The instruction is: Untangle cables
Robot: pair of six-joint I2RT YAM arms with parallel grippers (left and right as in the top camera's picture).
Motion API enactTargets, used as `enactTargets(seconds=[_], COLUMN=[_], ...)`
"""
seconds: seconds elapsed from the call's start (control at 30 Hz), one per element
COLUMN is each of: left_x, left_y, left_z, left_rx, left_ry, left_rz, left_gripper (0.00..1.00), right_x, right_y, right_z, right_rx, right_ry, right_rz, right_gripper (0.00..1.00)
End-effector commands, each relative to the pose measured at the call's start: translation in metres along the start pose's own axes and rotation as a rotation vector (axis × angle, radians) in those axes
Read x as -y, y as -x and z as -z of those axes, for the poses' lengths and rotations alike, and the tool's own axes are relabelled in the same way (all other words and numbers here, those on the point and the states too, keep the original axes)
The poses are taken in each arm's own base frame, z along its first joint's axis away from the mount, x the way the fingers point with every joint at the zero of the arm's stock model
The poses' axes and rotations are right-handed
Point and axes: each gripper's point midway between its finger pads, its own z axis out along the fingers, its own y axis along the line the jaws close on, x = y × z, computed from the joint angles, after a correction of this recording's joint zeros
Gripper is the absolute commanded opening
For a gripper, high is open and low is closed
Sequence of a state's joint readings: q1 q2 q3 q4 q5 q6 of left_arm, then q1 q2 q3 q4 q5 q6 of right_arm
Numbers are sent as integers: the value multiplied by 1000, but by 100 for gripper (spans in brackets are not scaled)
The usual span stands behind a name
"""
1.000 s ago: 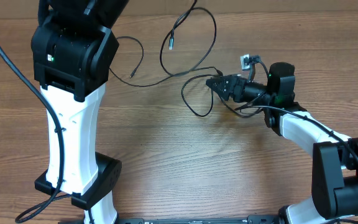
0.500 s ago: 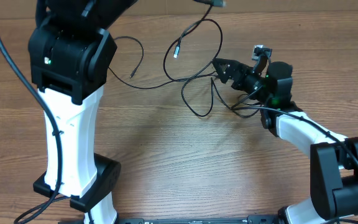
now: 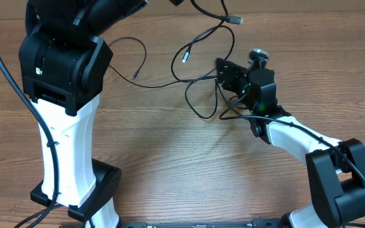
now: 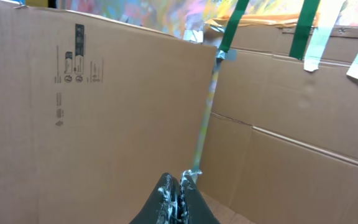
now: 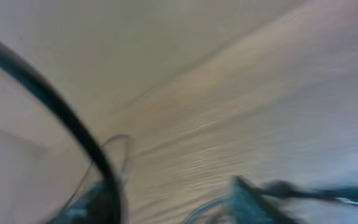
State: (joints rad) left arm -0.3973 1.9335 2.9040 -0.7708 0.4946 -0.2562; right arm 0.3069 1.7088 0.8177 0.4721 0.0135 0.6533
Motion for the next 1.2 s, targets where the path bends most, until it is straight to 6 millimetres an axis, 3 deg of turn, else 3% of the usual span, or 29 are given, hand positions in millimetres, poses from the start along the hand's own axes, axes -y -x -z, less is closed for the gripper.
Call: enactTargets(seconds=[0.0,0.33,0.5,0.63,0.7,0.83,1.03,1.17], left_x=[12,-36,-54,-58,-57,-48,-21,-24], left_y=[25,40,45,47,50,73,128,148], left_z=[21,39,48,50,50,53,69,80], left_rx=[55,102,112,120,132,219,450,549], left_ry=[-1,186,240,250,246,222,169,228], left_rz=[-34,-52,-58,-65,-72,-134,-274,-292], left_gripper=[4,4,4,4,4,4,4,4], right_x=[46,157,183,185,180,167,152,124], right_y=[23,10,3,-5,-14,-29,-42,-44], right_z=[5,39,53,56,54,48,45,35], right_rx=[130,39,5,-34,-82,-174,-269,-343], right_ry=[-230,-589,-676,-687,-661,-583,-496,-322], right_rz=[-7,-212,-278,-283,-297,-328,-308,-216], right_gripper=[38,34,39,52,63,98,100,100])
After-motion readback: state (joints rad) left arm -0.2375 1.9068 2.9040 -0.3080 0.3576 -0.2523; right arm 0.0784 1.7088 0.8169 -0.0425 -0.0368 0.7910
